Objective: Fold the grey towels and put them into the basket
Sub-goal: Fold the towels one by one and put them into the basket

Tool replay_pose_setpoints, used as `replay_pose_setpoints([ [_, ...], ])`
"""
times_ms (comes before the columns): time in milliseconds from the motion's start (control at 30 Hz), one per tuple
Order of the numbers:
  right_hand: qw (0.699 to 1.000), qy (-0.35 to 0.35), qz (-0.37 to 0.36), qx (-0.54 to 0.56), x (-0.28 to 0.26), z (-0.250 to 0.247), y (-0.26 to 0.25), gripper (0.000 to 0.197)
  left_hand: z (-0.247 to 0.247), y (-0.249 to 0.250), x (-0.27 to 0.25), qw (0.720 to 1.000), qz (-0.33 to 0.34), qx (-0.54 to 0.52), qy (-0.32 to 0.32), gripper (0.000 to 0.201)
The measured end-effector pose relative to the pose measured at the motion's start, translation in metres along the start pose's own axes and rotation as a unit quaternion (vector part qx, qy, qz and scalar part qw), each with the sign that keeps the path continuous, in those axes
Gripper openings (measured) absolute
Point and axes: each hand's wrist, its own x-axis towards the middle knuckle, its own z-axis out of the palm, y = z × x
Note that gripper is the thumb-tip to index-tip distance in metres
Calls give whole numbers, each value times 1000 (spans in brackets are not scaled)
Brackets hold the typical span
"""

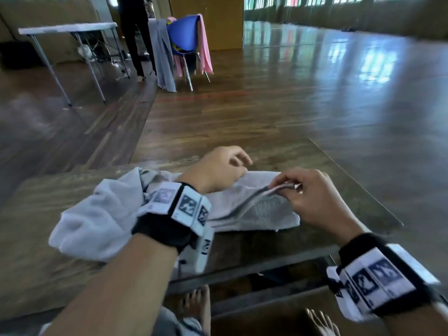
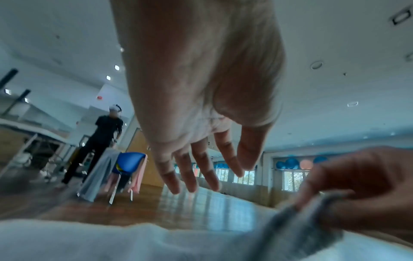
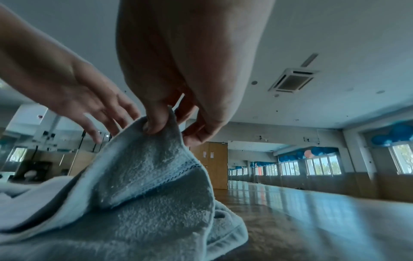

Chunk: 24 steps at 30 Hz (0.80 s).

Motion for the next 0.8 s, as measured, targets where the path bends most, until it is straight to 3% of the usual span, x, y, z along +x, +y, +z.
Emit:
replay_pose_setpoints([
  [100,999,39,1,21,2,0,1,23,38,16,2,997,39,-62,-33,20],
  [233,997,77,-14,16,8,2,6,20,63,11,3,993,51,-104,17,31],
  [367,992,122,-5,39,16,2,14,17,53,13,9,991,46,-120,42,46],
  [467,988,139,-7,64,20,2,13,18,44,1,22,982,14,-127,142,18],
  [567,995,54,-8,85,21,6,9,20,44,-9,31,961,-17,-169,218,12],
  [633,995,20,3,100,23,9,7,22,48,-7,31,969,4,-164,186,9],
  [733,990,78,15,115,30,13,10,24,51,-2,32,983,45,-126,129,4],
  [800,987,107,22,115,34,13,14,22,52,2,35,985,47,-113,119,12],
])
